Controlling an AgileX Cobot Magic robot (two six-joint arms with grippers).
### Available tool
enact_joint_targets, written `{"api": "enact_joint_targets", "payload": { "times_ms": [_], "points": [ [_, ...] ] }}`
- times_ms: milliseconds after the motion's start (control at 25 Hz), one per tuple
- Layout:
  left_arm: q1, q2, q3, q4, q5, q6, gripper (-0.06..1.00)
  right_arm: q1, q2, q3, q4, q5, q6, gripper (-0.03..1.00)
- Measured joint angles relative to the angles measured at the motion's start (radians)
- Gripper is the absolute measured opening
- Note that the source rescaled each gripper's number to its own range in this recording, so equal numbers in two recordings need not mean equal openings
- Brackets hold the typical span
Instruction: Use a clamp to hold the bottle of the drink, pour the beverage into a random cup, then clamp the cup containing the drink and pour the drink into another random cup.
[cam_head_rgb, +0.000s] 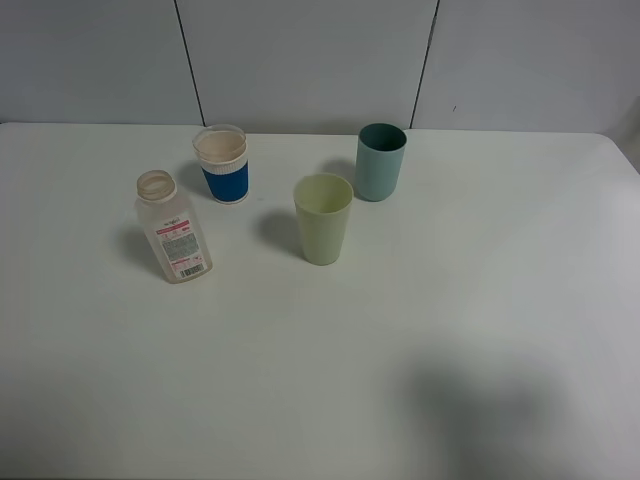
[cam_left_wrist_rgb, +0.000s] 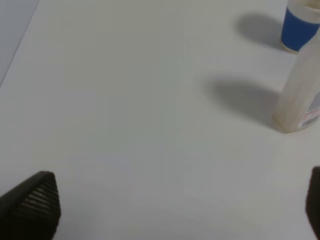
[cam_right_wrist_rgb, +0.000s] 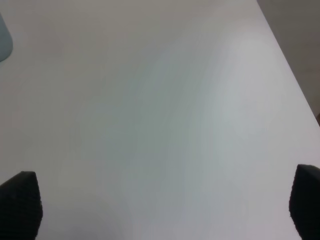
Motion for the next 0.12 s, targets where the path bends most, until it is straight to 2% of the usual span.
{"api": "enact_joint_targets", "payload": {
  "times_ms": [120],
  "points": [
    [0.000, 0.000, 0.000, 0.000, 0.000, 0.000, 1.00, 0.000, 0.000, 0.000, 0.000, 0.000, 0.000, 0.98]
  ]
}}
